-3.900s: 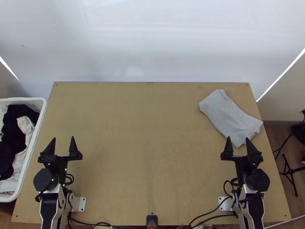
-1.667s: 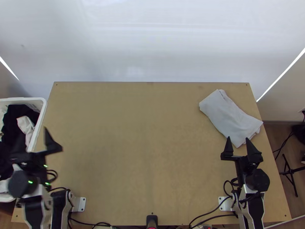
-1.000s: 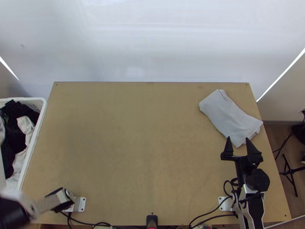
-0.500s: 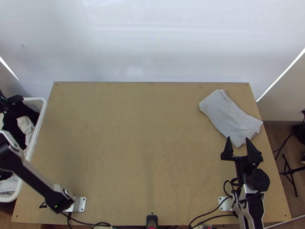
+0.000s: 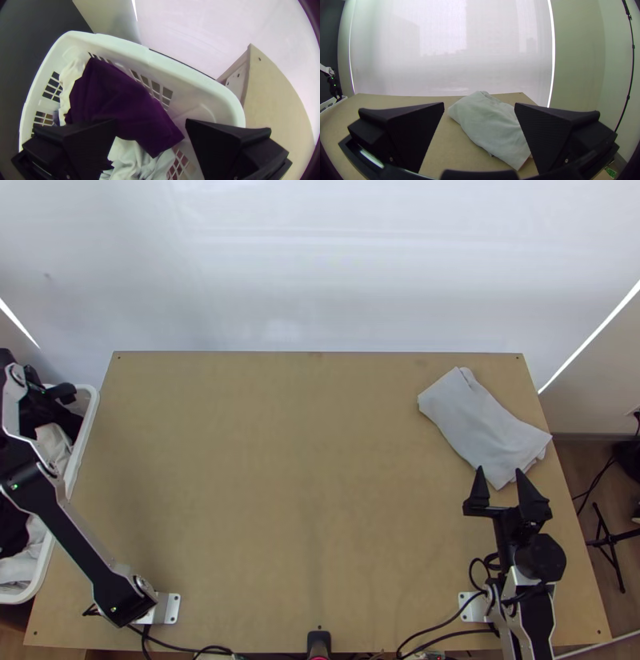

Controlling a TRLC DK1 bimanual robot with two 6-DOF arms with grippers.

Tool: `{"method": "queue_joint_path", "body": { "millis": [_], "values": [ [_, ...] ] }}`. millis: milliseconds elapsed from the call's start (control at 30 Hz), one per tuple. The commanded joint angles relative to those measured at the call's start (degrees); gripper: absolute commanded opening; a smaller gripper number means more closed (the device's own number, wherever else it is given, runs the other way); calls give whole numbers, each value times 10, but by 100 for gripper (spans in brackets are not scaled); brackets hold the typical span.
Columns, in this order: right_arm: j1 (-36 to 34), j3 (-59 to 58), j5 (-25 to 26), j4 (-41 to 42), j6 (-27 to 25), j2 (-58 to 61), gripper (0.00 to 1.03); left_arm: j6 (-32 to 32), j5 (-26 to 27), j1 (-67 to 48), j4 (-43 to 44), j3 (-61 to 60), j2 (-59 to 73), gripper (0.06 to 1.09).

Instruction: Fold the t-shirt

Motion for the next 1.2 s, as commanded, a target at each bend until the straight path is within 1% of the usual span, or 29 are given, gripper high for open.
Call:
{"method": "queue_joint_path", "body": {
  "millis": [0,67,100,133,200,233,300,367,400,500,600,667,733,767,933,1067,1133,1167],
  "values": [
    [0,0,0,0,0,0,98,-15,3,0,51,11,48,68],
    [0,0,0,0,0,0,98,-2,-3,6,91,11,61,26],
    [0,0,0,0,0,0,98,17,-24,6,110,11,69,8],
    [0,0,0,1,0,0,98,29,-42,8,117,11,75,10],
    [0,0,0,0,0,0,98,40,-44,17,130,11,75,10],
    [0,0,0,0,0,0,98,33,-45,23,143,11,69,10],
    [0,0,0,0,0,0,98,-4,-42,37,144,10,33,10],
    [0,0,0,0,0,0,98,-48,-7,56,140,-5,-27,10],
    [0,0,0,0,0,0,98,-65,0,62,140,-9,-60,10],
    [0,0,0,0,0,0,98,-99,36,83,135,-12,-154,9],
    [0,0,0,1,0,0,98,-113,56,91,118,-12,-244,9],
    [0,0,0,0,0,0,98,-124,90,94,95,-15,-301,9],
    [0,0,0,0,0,0,98,-134,106,94,88,-29,-359,9],
    [0,0,0,0,0,0,98,-136,122,93,84,-37,-385,9],
    [0,0,0,0,0,0,98,-139,155,45,37,-61,-496,9],
    [0,0,0,0,0,0,98,-133,151,-30,33,-125,-584,9],
    [0,0,0,0,0,0,98,-131,140,-76,32,-151,-618,9],
    [0,0,0,0,0,0,98,-129,127,-105,32,-160,-629,9]
  ]
}}
